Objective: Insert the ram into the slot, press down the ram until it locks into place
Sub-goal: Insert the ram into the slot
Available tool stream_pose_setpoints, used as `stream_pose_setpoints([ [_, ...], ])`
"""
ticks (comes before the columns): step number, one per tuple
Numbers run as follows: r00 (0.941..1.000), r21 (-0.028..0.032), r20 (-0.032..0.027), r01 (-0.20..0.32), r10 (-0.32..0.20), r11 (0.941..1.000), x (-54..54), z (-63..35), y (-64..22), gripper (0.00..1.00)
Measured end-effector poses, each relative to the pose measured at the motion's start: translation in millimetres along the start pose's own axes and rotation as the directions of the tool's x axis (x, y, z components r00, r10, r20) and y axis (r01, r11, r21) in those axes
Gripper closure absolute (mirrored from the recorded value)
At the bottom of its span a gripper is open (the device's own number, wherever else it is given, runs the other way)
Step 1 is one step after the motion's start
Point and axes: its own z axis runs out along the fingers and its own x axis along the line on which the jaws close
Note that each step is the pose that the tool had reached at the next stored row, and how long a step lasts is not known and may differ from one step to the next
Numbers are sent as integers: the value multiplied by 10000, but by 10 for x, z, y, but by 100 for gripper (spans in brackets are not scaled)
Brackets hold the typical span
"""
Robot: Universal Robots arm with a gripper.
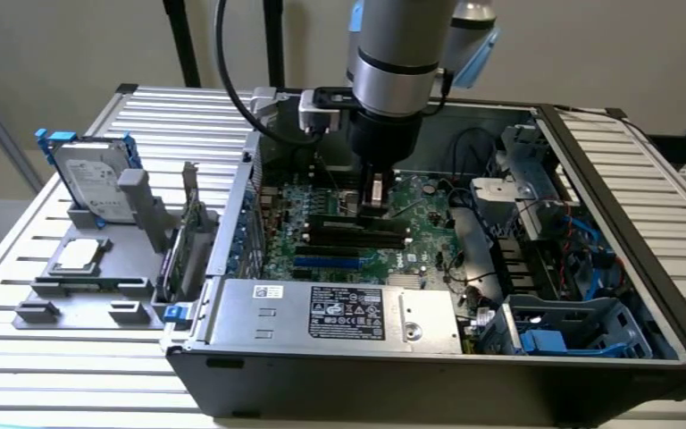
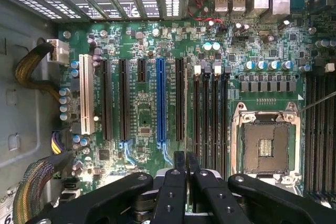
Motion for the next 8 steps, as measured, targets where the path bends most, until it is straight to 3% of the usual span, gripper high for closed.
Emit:
stream_pose_setpoints([
  [8, 10000, 17, 0, 2, -2, 10000, -90, 98, 5, 87],
])
